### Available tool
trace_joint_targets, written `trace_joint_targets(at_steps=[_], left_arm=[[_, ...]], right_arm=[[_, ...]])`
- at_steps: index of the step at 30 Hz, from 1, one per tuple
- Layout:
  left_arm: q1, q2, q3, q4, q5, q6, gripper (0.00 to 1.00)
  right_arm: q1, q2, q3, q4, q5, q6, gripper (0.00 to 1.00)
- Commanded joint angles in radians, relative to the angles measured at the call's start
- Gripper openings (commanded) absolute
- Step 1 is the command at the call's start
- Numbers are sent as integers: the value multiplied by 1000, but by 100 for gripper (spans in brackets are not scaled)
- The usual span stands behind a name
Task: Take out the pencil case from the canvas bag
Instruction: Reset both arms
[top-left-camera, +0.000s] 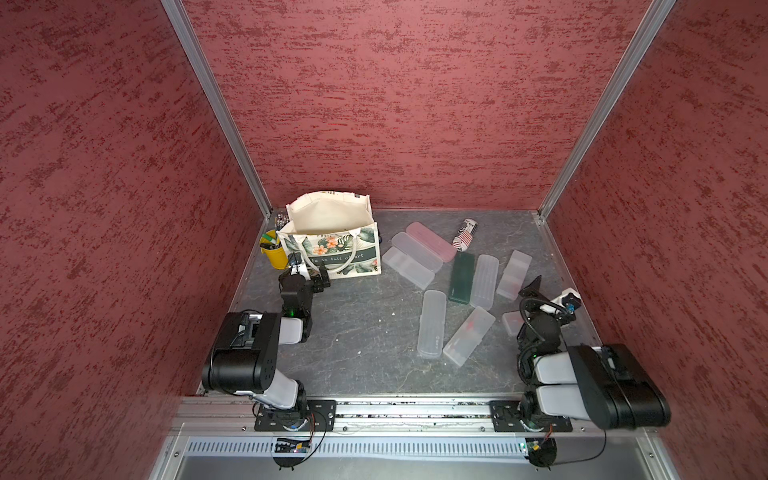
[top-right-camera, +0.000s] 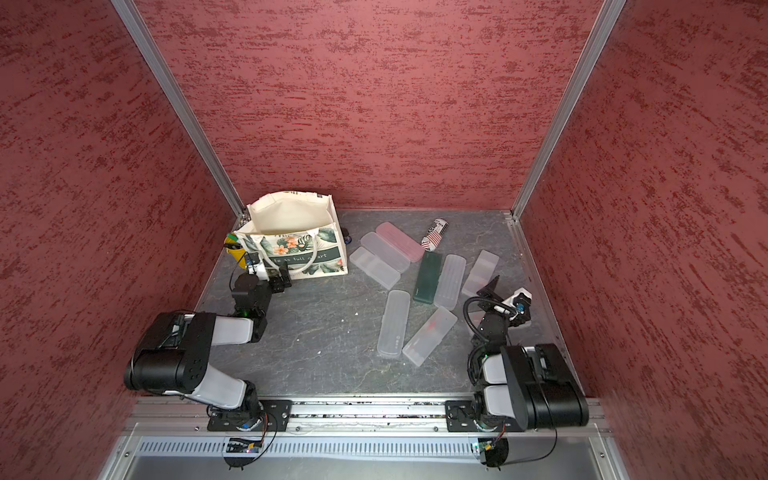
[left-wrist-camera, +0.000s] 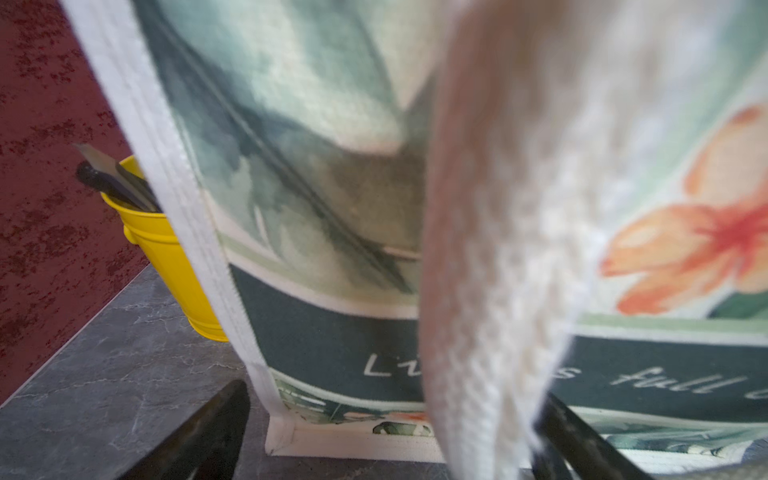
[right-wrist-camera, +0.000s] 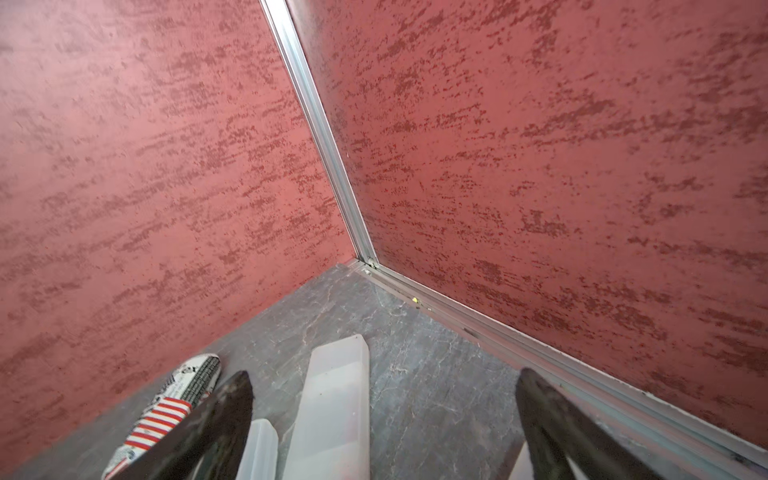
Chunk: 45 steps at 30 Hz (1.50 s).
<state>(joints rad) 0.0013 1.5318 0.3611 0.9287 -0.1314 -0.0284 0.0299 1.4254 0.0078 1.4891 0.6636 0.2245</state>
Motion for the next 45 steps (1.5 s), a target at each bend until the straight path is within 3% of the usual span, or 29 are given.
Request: trace_joint_targets(at_steps=[1,4,8,14,19,20,22,24,26,45], left_arm=[[2,-1,4,-10,11,14,100],[2,1,2,-5,11,14,100],[-2,2,0,1,-1,17,100],[-11,4,-2,12,-13,24,100],[-12,4,-3,13,-16,25,100],[-14,4,-4,15,-18,26,100],[-18,4,-7,21,-23,30,100],[-20,5,-6,24,-25,30,100],[-20,5,-6,22,-25,29,100],[-20,5,-7,22,-26,29,100]], right_arm=[[1,34,-68,274,20,-43,99],[2,-5,-22,174,2,-59,99],[1,-6,43,60,-119,-114,99],[1,20,10,149,-200,-146,99],[1,104,56,113,-375,-201,99],[5,176,69,207,-346,-222,99],[3,104,88,50,-343,-188,99],[3,147,105,97,-332,-208,99],[3,121,126,7,-337,-195,99],[2,130,167,-49,-369,-216,99]])
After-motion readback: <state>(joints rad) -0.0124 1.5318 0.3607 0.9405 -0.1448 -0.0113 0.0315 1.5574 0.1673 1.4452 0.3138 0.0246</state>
